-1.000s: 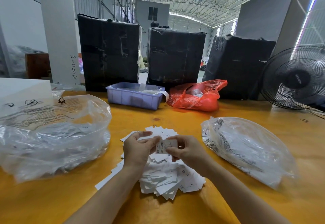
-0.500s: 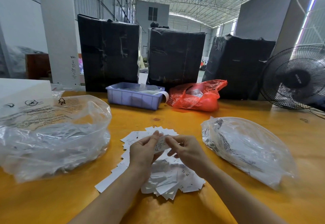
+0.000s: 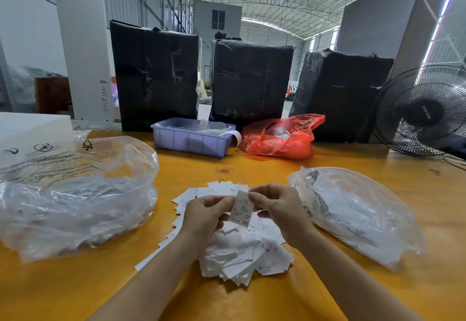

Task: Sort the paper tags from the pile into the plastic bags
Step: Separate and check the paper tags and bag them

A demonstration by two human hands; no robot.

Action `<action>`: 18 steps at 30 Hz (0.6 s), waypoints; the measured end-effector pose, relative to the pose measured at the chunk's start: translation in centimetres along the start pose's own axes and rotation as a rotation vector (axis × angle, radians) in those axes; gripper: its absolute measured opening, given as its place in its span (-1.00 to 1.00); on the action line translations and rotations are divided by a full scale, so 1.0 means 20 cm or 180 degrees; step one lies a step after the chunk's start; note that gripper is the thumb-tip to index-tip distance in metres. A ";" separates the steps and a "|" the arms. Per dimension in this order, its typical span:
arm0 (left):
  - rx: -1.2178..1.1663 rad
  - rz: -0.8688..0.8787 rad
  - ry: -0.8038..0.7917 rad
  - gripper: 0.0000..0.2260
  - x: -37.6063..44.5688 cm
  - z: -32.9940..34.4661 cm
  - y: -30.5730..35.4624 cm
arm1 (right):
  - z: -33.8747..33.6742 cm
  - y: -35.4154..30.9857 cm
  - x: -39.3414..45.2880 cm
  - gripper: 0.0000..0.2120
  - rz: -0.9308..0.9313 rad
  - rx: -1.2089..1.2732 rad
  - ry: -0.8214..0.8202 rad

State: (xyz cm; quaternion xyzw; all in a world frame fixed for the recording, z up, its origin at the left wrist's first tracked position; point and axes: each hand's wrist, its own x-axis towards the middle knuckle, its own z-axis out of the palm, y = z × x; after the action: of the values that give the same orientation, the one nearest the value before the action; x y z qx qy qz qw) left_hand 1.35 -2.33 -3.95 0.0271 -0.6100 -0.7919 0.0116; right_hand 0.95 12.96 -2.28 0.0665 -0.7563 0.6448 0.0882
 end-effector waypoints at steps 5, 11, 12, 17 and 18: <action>0.0123 0.0032 -0.0014 -0.92 0.02 -0.01 0.01 | -0.01 0.00 0.01 -0.97 0.0186 0.0225 0.0213; 0.0582 0.0051 -0.0398 -0.88 0.02 -0.03 0.05 | -0.03 -0.04 0.01 -0.94 -0.0053 0.0252 0.0344; 0.0691 0.0148 -0.0350 -0.89 0.02 -0.04 0.07 | -0.06 -0.06 0.02 -0.94 -0.0218 0.0154 0.0468; 0.0283 0.0909 0.1034 -0.96 0.10 -0.24 0.32 | -0.46 -0.13 0.12 -0.88 -0.0961 -0.2294 0.1616; 0.0093 0.0988 0.1438 -0.95 0.12 -0.31 0.37 | -0.56 -0.12 0.14 -0.86 -0.0636 -0.2924 0.1604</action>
State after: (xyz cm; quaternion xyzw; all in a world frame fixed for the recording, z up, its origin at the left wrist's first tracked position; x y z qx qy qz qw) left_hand -0.76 -10.41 1.56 0.1094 -0.6001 -0.7457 0.2682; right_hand -0.81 23.63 2.40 -0.0642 -0.9061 0.2317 0.3482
